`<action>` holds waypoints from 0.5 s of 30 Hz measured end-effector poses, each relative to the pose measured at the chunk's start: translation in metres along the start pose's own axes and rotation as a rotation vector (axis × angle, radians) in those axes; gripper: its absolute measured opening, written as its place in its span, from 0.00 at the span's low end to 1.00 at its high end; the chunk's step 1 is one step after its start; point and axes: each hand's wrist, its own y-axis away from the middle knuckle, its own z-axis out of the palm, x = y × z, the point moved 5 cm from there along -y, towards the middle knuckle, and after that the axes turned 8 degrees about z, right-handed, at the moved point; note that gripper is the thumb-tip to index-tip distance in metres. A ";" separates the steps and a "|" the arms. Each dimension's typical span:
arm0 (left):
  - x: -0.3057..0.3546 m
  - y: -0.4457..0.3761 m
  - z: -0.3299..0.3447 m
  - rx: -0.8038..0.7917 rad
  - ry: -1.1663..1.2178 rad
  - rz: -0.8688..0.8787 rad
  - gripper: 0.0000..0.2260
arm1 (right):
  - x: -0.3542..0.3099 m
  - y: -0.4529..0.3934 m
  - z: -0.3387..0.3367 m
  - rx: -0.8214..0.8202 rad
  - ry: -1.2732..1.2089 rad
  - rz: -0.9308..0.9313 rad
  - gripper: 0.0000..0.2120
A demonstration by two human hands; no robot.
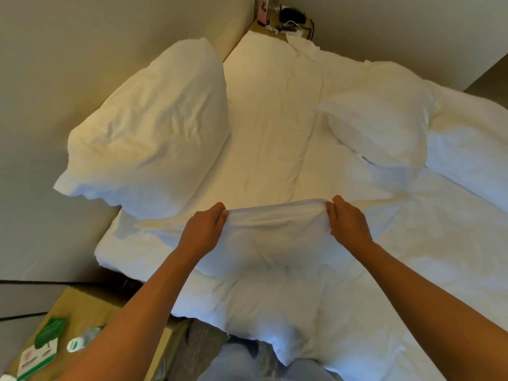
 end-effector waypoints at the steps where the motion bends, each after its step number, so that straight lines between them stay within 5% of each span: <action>1: -0.003 -0.002 0.000 -0.021 0.002 0.006 0.11 | -0.002 -0.003 -0.002 -0.001 0.018 -0.018 0.15; 15: 0.002 -0.018 0.001 -0.079 -0.017 -0.060 0.14 | 0.018 -0.027 -0.009 -0.055 0.076 -0.111 0.12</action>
